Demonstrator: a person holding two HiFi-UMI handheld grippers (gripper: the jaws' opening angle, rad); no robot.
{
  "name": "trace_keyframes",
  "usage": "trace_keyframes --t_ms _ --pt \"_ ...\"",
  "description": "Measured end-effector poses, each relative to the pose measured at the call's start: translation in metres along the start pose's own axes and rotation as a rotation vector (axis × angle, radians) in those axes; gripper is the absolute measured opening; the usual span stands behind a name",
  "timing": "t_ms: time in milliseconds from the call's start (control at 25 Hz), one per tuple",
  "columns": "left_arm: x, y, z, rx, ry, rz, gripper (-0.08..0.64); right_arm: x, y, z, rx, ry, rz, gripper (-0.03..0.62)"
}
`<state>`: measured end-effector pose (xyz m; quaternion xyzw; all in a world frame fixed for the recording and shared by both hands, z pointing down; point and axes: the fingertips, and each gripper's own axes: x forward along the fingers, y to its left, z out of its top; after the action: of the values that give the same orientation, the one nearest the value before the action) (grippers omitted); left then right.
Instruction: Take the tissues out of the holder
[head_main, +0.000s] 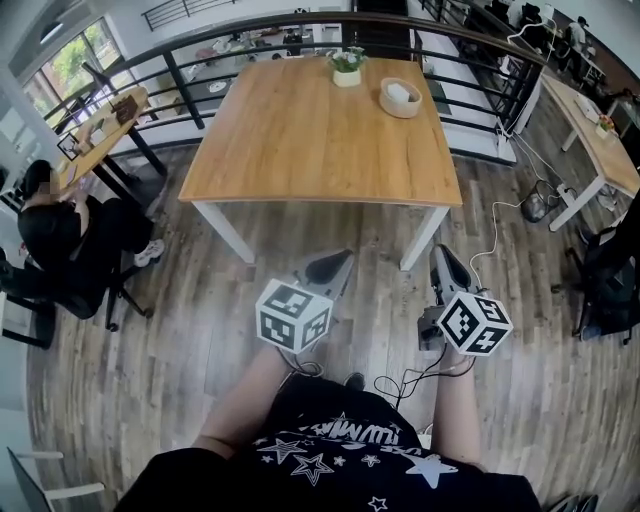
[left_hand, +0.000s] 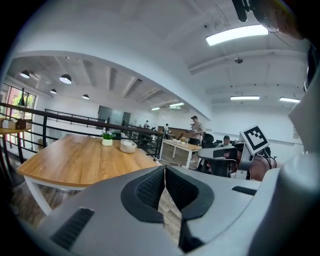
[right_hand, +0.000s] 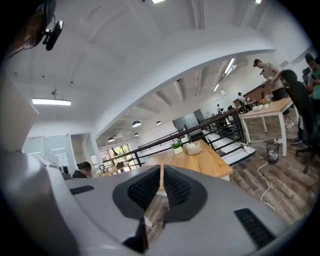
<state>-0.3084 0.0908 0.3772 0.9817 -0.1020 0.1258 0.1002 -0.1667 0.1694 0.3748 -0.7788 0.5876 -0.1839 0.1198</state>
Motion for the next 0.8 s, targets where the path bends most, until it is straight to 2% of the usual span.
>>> trace_keyframes --t_ms 520,800 --pt "0.053 -0.024 0.014 0.015 -0.006 -0.033 0.017 -0.003 -0.050 0.011 0.025 0.002 -0.015 0.029" --pt "0.092 -0.001 0.020 -0.012 0.001 -0.064 0.017 0.023 -0.070 0.014 -0.002 0.026 -0.063 0.029"
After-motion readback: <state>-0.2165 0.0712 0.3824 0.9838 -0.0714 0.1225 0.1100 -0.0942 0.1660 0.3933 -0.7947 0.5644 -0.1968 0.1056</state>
